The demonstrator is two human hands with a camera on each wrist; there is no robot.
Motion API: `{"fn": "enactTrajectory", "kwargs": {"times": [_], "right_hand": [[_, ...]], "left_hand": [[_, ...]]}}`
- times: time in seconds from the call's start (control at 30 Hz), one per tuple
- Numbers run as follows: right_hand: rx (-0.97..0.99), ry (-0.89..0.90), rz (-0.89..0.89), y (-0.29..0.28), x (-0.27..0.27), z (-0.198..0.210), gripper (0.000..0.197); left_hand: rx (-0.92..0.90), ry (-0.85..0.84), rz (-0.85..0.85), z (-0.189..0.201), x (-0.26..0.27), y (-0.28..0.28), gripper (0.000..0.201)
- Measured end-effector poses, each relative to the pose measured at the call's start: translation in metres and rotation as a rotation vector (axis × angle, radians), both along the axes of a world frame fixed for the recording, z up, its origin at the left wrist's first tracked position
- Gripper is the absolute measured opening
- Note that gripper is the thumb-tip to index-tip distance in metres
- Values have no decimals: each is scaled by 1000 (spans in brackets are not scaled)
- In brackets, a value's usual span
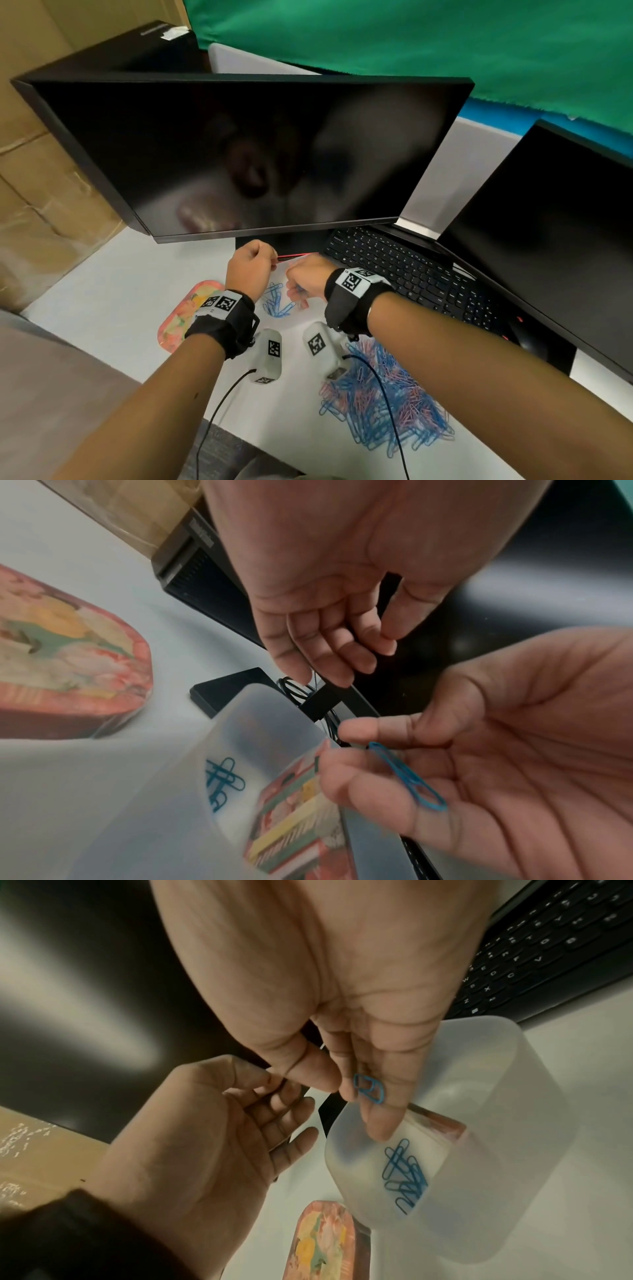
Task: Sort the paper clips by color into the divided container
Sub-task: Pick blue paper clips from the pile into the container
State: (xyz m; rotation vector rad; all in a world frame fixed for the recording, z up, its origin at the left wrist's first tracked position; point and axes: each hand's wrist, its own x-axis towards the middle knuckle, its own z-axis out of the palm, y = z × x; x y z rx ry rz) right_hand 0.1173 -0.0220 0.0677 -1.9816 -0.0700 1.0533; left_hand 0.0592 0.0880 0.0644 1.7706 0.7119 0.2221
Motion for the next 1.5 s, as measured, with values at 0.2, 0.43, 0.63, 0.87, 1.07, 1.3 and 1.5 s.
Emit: {"fn": "enactTrajectory", "kwargs": {"times": [0.2,0.43,0.63,0.87,1.07,1.3,1.5], "right_hand": [[45,-41,-70,-19,0,12,35],[73,-118,-109,-90,-18,25,27],[-255,-343,152,-180,-69,-23,23],[-290,-141,561,-219,-141,-57,26],[-319,-63,587,-228,-160,-83,24],[-344,-206,423,-234,-142,-83,24],[-349,-535,538,-243,-149,-81,20]], "left_hand": [[79,-9,-162,-6,0,-12,23],[222,-50,-532,-10,-12,-58,12],[538,135,-1138,-40,-51,-94,11],[720,195,-1516,-72,-91,-122,25],[797,233,-1588,-84,-96,-126,26],[821,228,-1459,-91,-77,-111,23],[854,177,-1475,-92,-78,-109,30]]}}
